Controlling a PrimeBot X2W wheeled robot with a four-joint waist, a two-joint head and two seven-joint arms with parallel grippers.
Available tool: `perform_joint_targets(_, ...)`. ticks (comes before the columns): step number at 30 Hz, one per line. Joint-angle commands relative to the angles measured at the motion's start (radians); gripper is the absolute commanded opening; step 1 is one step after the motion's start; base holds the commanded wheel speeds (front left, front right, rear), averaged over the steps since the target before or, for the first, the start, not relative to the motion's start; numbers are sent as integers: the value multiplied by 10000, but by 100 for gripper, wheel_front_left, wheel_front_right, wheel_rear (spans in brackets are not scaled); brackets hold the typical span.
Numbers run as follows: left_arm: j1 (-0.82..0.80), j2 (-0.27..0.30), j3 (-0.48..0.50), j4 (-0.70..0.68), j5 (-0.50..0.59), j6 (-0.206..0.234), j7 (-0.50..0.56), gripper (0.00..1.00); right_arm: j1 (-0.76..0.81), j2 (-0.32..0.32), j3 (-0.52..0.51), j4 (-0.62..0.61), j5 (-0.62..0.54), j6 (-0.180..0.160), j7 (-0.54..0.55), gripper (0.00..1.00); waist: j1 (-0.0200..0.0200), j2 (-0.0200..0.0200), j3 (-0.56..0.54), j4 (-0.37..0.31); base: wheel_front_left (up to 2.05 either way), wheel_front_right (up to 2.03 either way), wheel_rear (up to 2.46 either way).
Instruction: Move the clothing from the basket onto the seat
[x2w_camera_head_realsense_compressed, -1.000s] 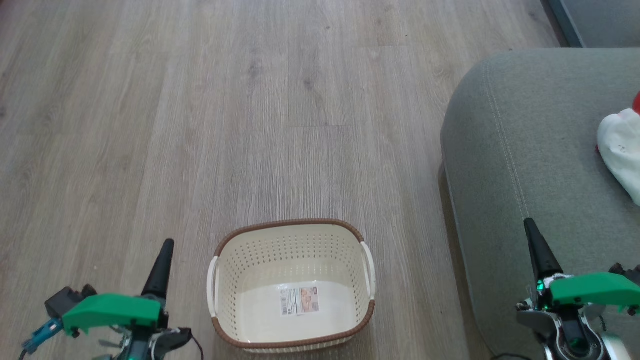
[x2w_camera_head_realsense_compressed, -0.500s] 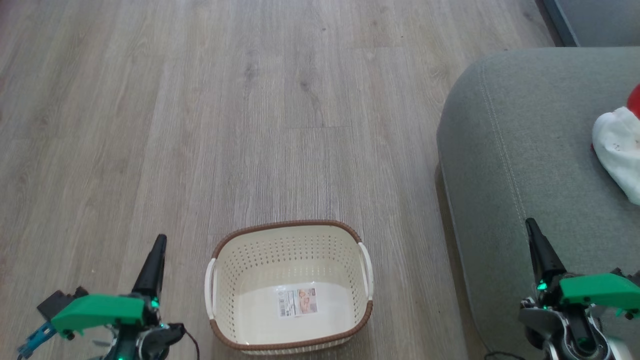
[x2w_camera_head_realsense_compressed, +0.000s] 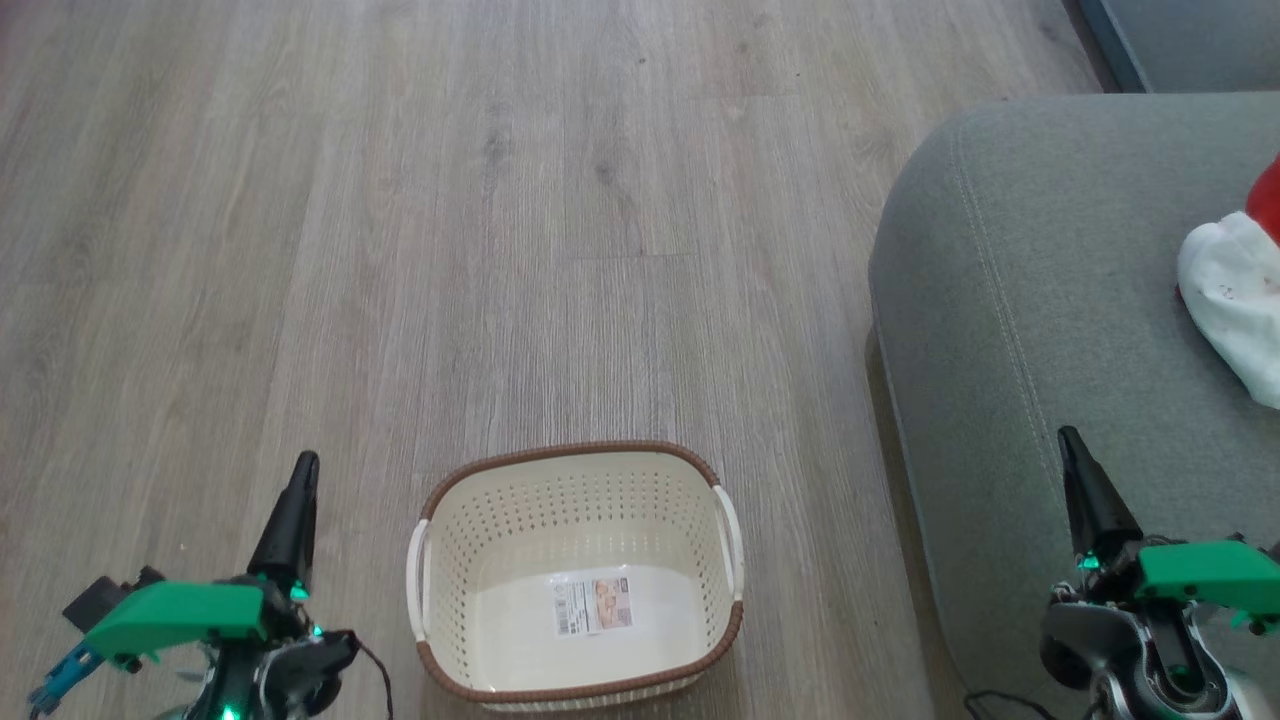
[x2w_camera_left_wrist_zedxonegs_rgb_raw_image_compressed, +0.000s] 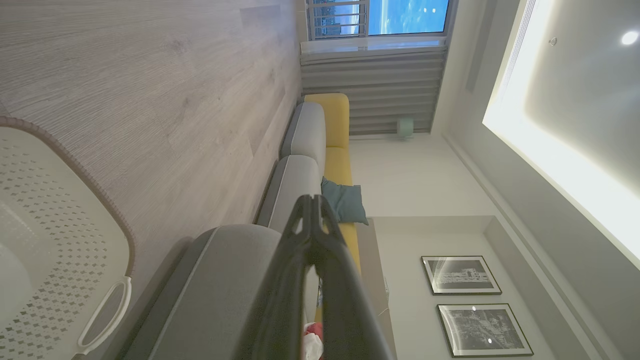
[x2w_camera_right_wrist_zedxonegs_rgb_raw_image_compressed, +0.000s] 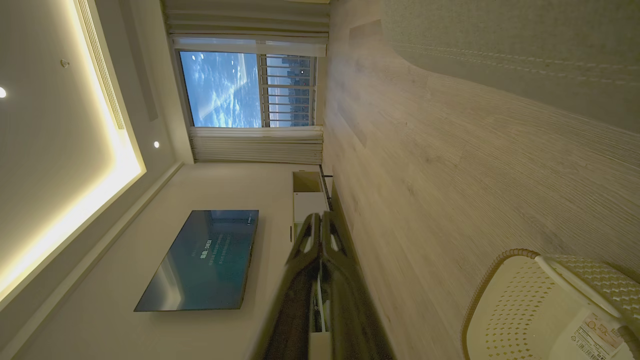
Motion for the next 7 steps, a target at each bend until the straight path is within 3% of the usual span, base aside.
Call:
perform_joint_targets(1, -464, 79, 405, -316, -70, -92, 57, 0, -507, 40, 185, -317, 54, 0, 54, 0, 0, 0, 0, 1, 0, 0, 0)
perform_joint_targets(7, -464, 77, 409, -316, -68, -92, 60, 0, -508, 47, 174, -316, 45, 0, 62, 0, 0, 0, 0, 1, 0, 0, 0)
